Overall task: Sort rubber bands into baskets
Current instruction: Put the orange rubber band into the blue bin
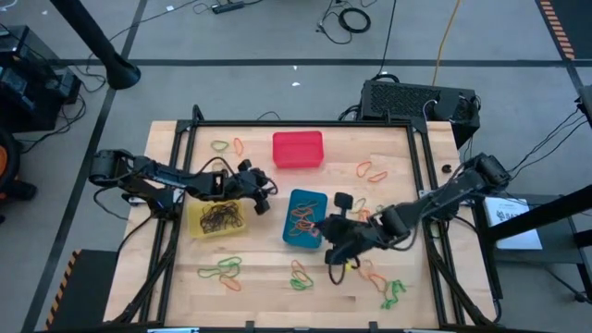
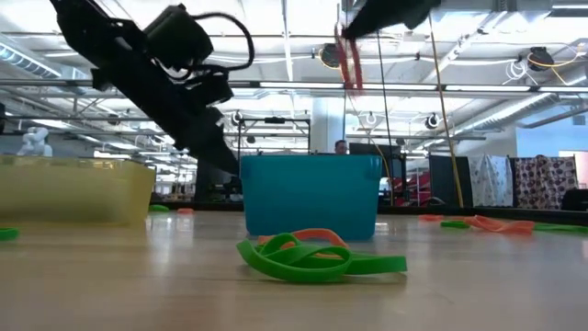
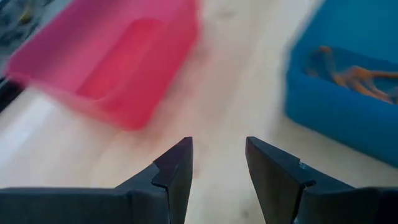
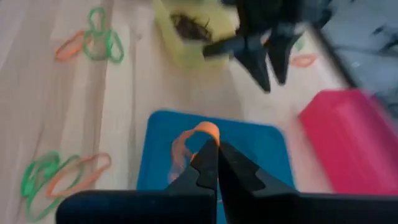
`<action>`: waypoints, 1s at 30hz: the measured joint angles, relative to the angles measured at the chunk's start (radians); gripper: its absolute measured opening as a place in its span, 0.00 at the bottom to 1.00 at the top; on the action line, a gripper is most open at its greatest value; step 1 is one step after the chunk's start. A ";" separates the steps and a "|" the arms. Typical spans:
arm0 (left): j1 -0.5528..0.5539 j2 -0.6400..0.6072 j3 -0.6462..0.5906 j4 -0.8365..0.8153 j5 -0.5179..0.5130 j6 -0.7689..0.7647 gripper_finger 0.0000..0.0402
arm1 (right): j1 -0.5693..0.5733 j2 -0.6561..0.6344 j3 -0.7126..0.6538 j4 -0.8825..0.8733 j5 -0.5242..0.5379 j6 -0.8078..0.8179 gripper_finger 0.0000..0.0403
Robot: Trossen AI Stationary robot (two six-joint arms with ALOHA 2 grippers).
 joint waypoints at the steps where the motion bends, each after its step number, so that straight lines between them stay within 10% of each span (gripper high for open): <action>1: -0.021 -0.001 0.000 0.006 0.008 0.018 0.39 | -0.022 0.001 -0.016 0.011 -0.040 -0.001 0.00; 8: -0.130 -0.017 -0.001 0.023 0.003 0.180 0.39 | -0.141 0.001 -0.150 0.246 -0.192 -0.071 0.00; 20: -0.233 -0.290 -0.145 0.083 -0.300 0.214 0.39 | -0.223 0.000 -0.288 0.404 -0.216 -0.125 0.02; 30: -0.197 -0.431 -0.337 0.476 -0.076 0.320 0.39 | -0.283 0.000 -0.294 0.425 -0.338 -0.097 0.21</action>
